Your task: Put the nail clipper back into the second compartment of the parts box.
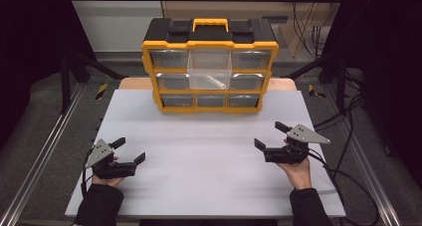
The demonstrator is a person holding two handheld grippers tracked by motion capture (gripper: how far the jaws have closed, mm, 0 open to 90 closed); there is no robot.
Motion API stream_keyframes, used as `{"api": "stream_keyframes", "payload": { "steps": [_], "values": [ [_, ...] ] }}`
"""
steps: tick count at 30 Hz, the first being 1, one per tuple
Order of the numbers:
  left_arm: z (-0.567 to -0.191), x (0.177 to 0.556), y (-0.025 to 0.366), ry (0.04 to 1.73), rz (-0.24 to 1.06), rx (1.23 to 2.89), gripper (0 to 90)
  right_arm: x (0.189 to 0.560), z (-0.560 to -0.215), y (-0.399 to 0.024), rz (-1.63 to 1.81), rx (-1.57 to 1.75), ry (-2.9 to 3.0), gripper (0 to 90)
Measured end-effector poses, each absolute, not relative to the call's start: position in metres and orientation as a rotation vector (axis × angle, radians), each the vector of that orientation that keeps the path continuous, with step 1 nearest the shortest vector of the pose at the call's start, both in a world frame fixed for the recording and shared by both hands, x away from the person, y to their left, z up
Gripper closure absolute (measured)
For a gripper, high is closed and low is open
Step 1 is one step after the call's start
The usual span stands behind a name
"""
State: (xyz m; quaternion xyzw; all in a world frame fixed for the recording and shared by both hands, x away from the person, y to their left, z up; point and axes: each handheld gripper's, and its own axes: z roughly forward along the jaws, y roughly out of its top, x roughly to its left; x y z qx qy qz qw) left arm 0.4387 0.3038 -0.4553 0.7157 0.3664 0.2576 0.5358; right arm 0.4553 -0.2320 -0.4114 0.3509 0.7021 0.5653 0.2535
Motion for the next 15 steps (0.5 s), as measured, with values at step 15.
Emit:
{"api": "stream_keyframes", "payload": {
  "steps": [15],
  "values": [
    [-0.456, 0.439, 0.303, 0.862, 0.614, 1.698, 3.2, 0.438, -0.442, -0.249, 1.582, 0.938, 1.881, 2.5]
  ]
}}
